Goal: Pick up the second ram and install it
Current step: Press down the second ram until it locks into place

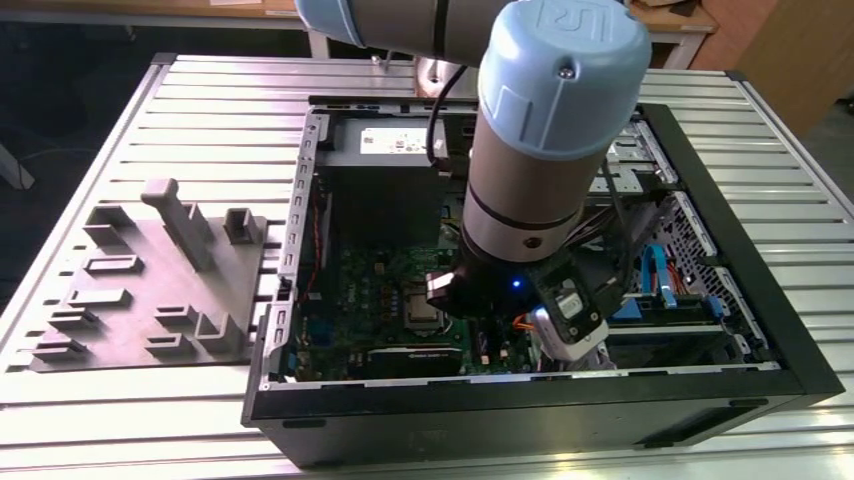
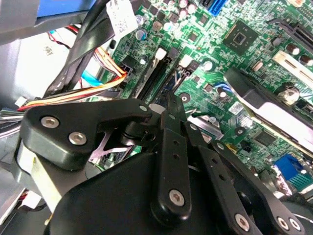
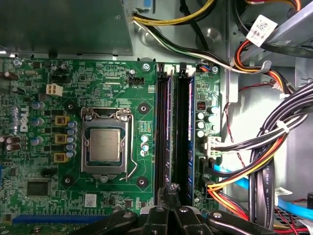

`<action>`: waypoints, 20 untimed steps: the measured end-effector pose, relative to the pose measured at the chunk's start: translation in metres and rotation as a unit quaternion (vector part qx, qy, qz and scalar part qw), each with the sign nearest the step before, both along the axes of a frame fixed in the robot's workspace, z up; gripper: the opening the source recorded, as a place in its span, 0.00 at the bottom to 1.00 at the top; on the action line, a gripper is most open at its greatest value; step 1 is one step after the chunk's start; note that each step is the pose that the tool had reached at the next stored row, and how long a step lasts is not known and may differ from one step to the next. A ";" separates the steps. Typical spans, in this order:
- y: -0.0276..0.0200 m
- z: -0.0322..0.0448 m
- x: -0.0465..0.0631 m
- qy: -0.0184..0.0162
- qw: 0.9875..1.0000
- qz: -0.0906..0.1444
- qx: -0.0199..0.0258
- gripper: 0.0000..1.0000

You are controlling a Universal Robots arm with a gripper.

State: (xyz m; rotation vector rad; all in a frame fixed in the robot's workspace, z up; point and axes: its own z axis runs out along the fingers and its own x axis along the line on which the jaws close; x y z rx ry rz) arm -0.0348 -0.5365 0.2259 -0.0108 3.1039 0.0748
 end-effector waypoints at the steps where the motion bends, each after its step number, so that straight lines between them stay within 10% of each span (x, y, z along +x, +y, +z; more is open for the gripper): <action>1: 0.0000 -0.0013 0.000 0.000 1.000 0.000 0.000 0.10; 20: -0.0001 -0.0077 0.000 0.000 1.000 0.000 0.000 0.10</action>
